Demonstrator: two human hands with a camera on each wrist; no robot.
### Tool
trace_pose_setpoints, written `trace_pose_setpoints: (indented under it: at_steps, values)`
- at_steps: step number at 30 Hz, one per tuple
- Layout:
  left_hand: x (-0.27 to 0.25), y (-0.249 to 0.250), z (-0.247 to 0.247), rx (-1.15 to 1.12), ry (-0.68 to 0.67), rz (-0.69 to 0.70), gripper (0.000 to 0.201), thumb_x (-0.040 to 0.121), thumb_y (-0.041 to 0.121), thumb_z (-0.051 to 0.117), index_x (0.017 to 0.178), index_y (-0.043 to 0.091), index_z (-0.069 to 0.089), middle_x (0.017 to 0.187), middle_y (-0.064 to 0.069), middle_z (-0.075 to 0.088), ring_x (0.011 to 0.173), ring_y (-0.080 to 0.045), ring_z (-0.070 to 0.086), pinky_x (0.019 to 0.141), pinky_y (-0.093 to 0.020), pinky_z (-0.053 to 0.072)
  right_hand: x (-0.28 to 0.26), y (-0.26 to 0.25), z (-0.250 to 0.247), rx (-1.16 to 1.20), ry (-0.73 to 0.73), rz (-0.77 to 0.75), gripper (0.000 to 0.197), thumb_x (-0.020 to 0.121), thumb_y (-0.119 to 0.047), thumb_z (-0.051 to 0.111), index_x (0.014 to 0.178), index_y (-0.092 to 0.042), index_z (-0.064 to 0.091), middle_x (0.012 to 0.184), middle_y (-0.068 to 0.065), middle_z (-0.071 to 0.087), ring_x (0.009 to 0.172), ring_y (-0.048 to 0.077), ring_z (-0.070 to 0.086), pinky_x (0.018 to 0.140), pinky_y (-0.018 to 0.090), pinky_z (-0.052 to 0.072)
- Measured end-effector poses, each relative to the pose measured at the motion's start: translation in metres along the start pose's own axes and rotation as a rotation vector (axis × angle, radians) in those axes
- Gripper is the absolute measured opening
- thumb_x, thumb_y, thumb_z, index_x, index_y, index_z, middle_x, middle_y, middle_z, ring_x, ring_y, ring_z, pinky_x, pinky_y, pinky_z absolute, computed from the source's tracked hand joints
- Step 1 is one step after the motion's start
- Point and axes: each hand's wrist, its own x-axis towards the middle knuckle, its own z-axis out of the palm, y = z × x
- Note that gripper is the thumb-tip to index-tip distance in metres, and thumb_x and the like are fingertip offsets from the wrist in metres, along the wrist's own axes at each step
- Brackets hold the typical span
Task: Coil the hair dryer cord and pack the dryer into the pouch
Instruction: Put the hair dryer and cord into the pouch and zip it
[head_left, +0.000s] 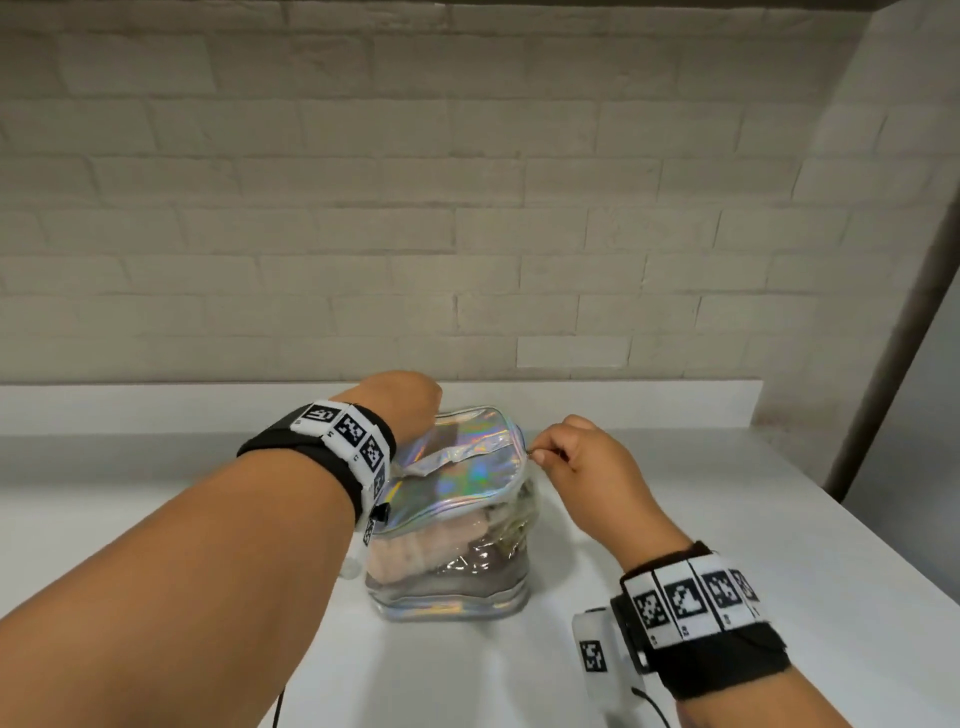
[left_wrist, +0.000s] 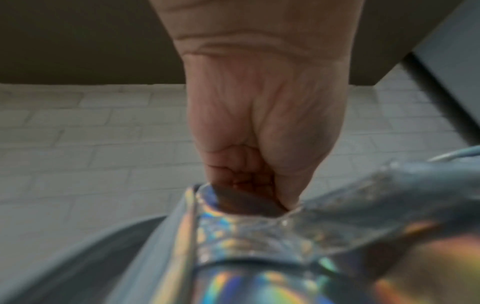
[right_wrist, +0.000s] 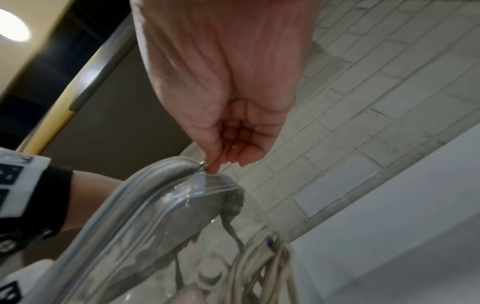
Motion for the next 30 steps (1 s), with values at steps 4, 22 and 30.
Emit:
trace_pose_setpoints:
  at_steps: [4, 22, 30]
  values:
    - [-0.001, 0.050, -0.015, -0.060, 0.032, 0.371, 0.051, 0.089, 0.020, 0.052, 0.137, 0.038, 0.046, 0.149, 0.001, 0.043, 0.131, -0.024, 0.045, 0.104, -0.039, 0.041, 0.003, 0.000, 0.019, 0.145, 0.076, 0.117, 0.017, 0.091, -0.008, 0.050, 0.087, -0.012, 0.066, 0.089, 0.000, 0.054, 0.077, 0.024, 0.064, 0.074, 0.046, 0.056]
    - [-0.001, 0.068, -0.012, -0.108, 0.038, 0.360, 0.006, 0.078, 0.020, 0.057, 0.078, 0.025, 0.053, 0.080, 0.004, 0.057, 0.074, -0.022, 0.054, 0.068, -0.030, 0.047, -0.039, -0.021, 0.023, -0.057, 0.113, 0.022, 0.013, 0.089, -0.012, 0.054, 0.080, -0.013, 0.063, 0.082, 0.000, 0.053, 0.065, 0.019, 0.053, 0.059, 0.035, 0.046]
    - [-0.001, 0.075, -0.011, -0.084, 0.053, 0.319, 0.017, 0.070, 0.009, 0.062, 0.077, 0.024, 0.056, 0.077, 0.005, 0.057, 0.069, -0.020, 0.054, 0.053, -0.025, 0.036, -0.051, -0.072, 0.056, -0.058, -0.027, -0.122, 0.010, 0.076, -0.018, 0.054, 0.075, -0.015, 0.063, 0.070, 0.005, 0.062, 0.061, 0.024, 0.058, 0.052, 0.028, 0.037]
